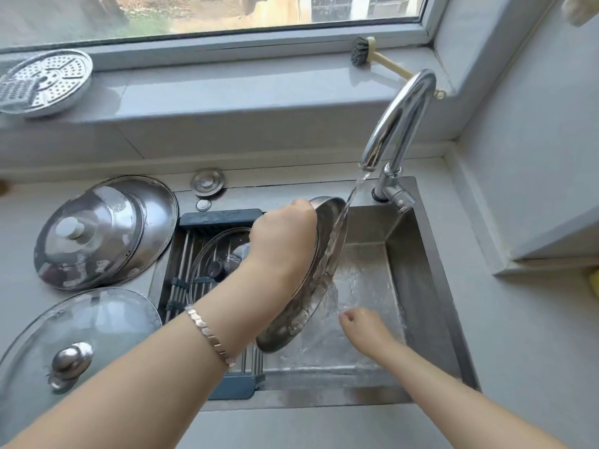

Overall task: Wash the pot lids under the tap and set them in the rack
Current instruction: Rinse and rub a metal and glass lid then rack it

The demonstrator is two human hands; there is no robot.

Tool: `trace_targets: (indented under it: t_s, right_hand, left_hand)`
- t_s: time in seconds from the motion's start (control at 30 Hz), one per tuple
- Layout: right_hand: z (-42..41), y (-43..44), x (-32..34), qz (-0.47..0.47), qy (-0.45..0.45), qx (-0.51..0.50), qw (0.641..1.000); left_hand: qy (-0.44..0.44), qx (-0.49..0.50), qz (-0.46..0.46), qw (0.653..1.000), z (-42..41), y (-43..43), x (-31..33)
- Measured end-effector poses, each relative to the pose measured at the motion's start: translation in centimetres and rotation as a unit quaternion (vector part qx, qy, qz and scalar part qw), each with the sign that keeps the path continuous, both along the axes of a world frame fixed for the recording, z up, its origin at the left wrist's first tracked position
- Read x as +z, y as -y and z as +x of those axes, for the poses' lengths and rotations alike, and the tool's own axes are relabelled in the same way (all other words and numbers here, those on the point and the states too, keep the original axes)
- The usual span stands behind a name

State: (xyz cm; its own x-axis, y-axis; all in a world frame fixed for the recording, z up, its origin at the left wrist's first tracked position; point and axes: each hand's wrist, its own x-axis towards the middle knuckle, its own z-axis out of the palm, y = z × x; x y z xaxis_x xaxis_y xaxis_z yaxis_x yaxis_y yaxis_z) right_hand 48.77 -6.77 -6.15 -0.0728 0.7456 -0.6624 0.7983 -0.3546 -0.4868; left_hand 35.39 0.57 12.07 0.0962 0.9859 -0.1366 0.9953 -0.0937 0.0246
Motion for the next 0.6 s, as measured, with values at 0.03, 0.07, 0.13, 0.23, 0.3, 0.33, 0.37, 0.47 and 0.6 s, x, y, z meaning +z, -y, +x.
trace_targets:
  t_s: [0.03, 0.07, 0.13, 0.23, 0.3, 0.33, 0.37, 0.47, 0.6]
  right_hand:
    - [-0.4, -0.1, 0.2, -0.006, -0.003, -0.026, 1.0]
    - [-0.6, -0.3, 0.3, -0.013, -0.012, -0.051, 0.999]
    - [-0.7, -0.6, 0.7, -0.04, -0.045, -0.096, 0.994]
    - [-0.7, -1.4, 1.7, -0.126, -0.132, -0.203, 0.962]
    - [-0.2, -2.0, 2.2, -0.126, -0.135, -0.234, 0.954]
    - [0.4, -2.5, 2.3, -0.089, -0.106, -0.23, 0.963]
    - [1.1, -3.0, 2.5, -0.04, -0.074, -0.223, 0.971]
    - [3.9, -4.6, 3.4, 0.041, -0.031, -0.196, 0.979]
    - [6.2, -6.6, 6.6, 0.137, 0.053, -0.104, 0.984]
  left_hand:
    - [-0.003, 0.01, -0.01, 1.0, -0.3, -0.1, 0.1]
    - [-0.002, 0.022, -0.02, 1.0, -0.7, -0.2, 0.1]
    - [0.032, 0.068, -0.033, 0.997, -2.1, -0.4, 0.0]
    - [0.134, 0.197, -0.062, 0.969, -5.3, -0.8, -2.0]
    - [0.217, 0.283, -0.098, 0.929, -7.3, -0.7, -4.3]
    - [0.26, 0.321, -0.114, 0.903, -7.9, -0.3, -5.5]
    - [0.302, 0.358, -0.136, 0.873, -8.2, 0.2, -6.7]
    - [0.44, 0.445, -0.211, 0.751, -7.7, 2.6, -9.8]
    - [0.517, 0.489, -0.302, 0.635, -5.7, 4.9, -12.8]
